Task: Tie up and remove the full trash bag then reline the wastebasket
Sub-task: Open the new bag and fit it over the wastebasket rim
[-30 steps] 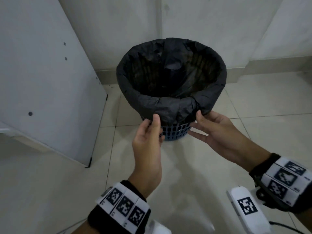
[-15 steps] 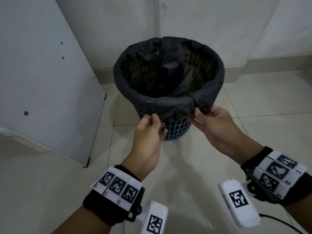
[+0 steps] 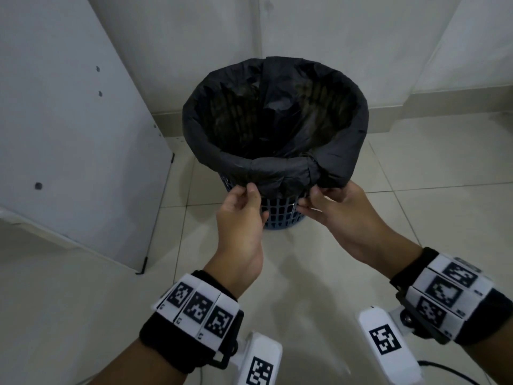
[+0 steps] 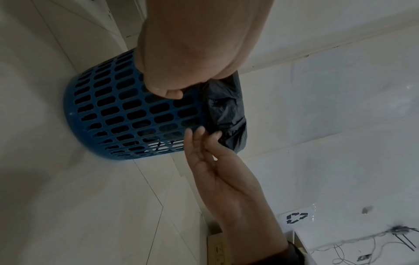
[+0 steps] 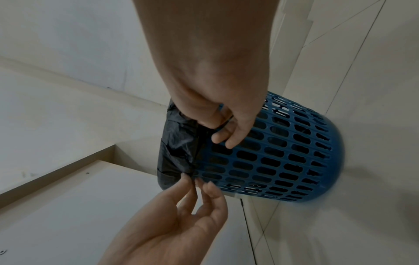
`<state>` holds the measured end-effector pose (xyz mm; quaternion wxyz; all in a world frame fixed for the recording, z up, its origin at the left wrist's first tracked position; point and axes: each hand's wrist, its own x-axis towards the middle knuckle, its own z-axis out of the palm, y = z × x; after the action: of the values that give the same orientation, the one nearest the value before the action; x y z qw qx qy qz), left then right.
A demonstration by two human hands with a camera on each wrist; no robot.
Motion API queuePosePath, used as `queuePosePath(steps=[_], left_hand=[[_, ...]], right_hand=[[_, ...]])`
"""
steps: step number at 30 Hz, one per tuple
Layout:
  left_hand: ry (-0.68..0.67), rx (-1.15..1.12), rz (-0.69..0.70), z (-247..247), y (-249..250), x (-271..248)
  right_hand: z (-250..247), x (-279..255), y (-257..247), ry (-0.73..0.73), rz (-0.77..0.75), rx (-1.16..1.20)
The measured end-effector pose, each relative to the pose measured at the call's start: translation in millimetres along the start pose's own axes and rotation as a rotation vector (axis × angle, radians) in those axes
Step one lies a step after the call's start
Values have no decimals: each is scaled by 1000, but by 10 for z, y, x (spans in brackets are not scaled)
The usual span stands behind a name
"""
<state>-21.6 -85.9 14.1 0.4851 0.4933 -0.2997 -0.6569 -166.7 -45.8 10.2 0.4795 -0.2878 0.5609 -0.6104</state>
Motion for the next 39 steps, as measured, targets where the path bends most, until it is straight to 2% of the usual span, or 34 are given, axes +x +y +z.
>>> queuePosePath(steps=[5,12,15,18,20,22,30,34,39], left_hand=[[67,-85,-22,47,-45,-179],[-74,-75,-74,199,-45,-326],[-110,-38,-73,209,-18,-307],[-139,-21,-46,204,10,-289],[-161,-13,-44,205,21,-277],[-178,3,-46,206,32,-267],[-227,77,-108,208,99,-199],[-202,40,-142,230,117,-222],[-67,-40,-130,257,82,-287]], right_hand=[[7,22,-1,21,-46,2],[51,15,7,40,-28,22],[74,-50,17,82,6,106],[124,-132,29,127,117,263],[180,-193,-3,103,187,351],[231,-236,-57,78,193,390],[268,-203,-151,-53,149,280],[245,-202,-162,-82,180,291],[229,-144,-166,-63,245,336]])
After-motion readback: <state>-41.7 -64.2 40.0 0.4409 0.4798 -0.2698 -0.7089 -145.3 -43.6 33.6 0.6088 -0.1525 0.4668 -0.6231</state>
